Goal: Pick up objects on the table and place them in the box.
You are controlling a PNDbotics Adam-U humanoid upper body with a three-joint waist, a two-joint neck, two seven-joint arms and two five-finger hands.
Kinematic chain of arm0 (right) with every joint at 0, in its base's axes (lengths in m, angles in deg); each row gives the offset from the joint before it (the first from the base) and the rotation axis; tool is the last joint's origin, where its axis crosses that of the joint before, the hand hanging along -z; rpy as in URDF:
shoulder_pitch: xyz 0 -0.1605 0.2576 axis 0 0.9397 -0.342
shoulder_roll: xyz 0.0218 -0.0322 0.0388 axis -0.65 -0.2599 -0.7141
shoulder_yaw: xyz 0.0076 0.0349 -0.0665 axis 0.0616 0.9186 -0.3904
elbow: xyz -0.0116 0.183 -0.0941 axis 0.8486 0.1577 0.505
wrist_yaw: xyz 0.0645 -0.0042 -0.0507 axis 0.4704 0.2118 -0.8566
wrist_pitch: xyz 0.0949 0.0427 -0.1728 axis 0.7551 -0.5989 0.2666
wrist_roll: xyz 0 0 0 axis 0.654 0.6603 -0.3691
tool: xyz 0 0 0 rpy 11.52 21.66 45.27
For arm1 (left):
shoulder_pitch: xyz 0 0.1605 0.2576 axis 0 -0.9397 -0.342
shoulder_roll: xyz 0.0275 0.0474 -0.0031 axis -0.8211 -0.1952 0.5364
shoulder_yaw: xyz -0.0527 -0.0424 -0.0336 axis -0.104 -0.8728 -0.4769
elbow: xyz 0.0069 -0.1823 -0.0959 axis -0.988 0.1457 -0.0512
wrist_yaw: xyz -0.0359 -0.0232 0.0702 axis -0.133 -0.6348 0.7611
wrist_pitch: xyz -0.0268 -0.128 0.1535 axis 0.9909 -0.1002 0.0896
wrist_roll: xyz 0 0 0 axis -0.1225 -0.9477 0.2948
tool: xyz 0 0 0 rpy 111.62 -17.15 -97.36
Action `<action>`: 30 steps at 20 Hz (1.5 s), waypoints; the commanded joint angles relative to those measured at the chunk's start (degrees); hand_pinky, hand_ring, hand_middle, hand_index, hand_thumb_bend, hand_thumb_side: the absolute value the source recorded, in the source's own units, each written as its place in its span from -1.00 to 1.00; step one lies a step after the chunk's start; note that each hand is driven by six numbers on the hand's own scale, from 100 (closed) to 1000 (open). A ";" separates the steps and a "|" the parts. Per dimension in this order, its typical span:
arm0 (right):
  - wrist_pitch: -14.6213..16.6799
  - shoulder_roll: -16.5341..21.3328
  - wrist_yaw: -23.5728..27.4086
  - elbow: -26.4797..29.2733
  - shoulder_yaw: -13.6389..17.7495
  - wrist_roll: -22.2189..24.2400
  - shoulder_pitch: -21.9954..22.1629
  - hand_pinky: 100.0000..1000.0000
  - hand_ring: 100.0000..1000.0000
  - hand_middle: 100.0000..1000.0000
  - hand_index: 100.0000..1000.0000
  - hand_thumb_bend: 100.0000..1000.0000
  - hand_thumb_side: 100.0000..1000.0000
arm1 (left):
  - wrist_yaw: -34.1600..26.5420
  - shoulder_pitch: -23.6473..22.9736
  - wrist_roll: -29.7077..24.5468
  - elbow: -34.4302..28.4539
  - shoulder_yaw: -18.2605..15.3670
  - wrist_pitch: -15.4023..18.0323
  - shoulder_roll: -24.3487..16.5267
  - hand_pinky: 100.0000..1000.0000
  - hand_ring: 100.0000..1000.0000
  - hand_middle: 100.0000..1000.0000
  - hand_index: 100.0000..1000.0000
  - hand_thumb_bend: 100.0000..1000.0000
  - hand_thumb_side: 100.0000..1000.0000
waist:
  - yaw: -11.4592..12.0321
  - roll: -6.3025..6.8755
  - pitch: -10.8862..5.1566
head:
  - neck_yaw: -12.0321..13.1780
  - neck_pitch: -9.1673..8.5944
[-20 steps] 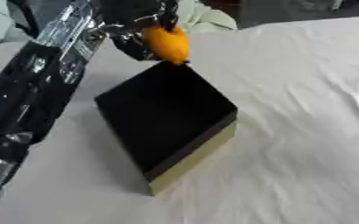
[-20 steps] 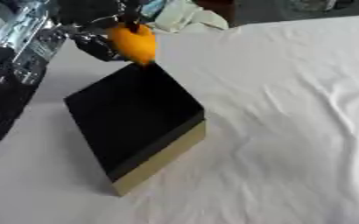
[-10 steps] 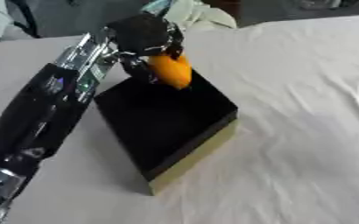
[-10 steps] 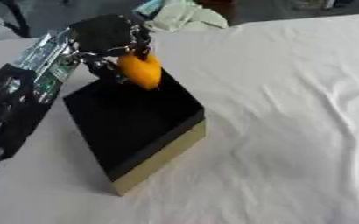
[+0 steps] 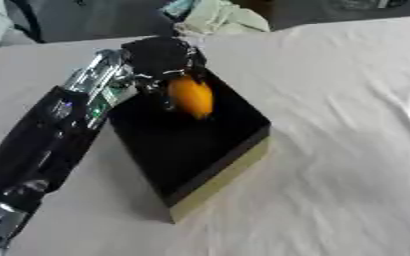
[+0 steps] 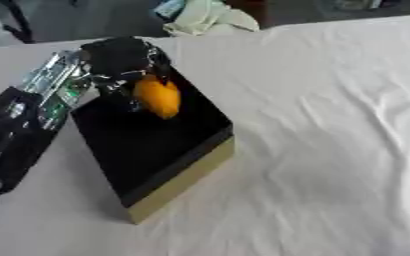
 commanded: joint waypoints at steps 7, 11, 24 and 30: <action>0.09 0.75 0.32 0.65 0.26 0.29 -0.60 0.30 0.03 0.08 0.60 -1.00 0.65 | 4.23 0.42 0.17 -3.36 -0.99 1.37 -2.70 0.06 0.49 0.52 0.69 0.39 -0.65 | 0.39 -0.37 -1.13 | -0.29 0.11; 0.10 0.75 0.30 0.67 0.23 0.32 -0.63 0.30 0.03 0.08 0.60 -1.00 0.64 | 3.16 0.37 0.10 -3.79 -1.49 1.28 -2.97 0.05 0.48 0.50 0.68 0.28 -0.69 | 0.51 -0.42 -1.24 | -0.31 -0.04; 0.44 1.65 -0.11 1.51 0.40 -0.49 -1.21 0.31 0.03 0.09 0.60 -1.00 0.61 | -9.49 -4.02 9.50 -10.89 -9.71 -9.16 -12.61 -0.01 0.41 0.54 0.71 -0.53 -0.11 | 1.08 -0.31 -1.50 | -2.16 -0.89; 0.44 2.13 -0.39 1.54 0.56 -0.81 -1.33 0.31 0.03 0.09 0.60 -1.00 0.60 | -11.34 -9.86 13.20 -10.11 -14.80 -13.31 -21.48 0.04 0.46 0.57 0.71 -0.83 0.35 | 1.42 -0.20 -1.44 | -2.96 -1.44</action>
